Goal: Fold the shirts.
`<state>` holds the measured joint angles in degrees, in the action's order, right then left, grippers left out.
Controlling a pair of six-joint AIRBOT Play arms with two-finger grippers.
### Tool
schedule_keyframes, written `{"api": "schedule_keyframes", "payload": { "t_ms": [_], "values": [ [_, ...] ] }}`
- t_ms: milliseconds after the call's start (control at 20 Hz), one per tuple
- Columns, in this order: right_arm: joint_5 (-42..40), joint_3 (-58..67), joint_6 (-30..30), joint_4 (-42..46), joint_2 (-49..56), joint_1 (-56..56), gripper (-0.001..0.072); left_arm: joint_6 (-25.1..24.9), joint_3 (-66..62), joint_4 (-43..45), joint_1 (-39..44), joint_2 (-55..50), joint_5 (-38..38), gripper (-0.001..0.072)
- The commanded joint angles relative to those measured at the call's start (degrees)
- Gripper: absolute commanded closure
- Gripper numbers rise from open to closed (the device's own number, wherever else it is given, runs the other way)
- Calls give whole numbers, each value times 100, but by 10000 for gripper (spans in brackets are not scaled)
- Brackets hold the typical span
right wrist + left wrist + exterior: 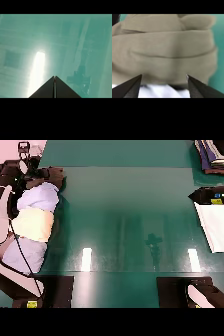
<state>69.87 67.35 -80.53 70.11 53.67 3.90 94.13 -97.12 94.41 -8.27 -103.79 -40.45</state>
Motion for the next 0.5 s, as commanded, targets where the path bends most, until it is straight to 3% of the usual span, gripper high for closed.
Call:
{"api": "schedule_keyframes", "payload": {
  "t_ms": [0, 150, 200, 300, 350, 450],
  "values": [
    [-42, -2, -4, -9, 4, 7, 696, -33, -13, -59, -125, -387, 544, 41],
    [-52, -2, -7, -9, 4, 7, 696, -26, -13, -63, -125, -487, 643, 43],
    [-52, -2, -7, -11, 4, 9, 696, -15, -13, -68, -125, -487, 697, 127],
    [-83, -2, -7, -9, 4, 7, 696, -4, -96, -79, -125, -485, 656, 582],
    [-94, -2, -7, -9, 2, 7, 696, -4, -212, -79, -125, -485, 542, 678],
    [-103, -2, -4, -7, 4, 7, 696, -2, -662, -83, -125, -483, 39, 679]
  ]
}}
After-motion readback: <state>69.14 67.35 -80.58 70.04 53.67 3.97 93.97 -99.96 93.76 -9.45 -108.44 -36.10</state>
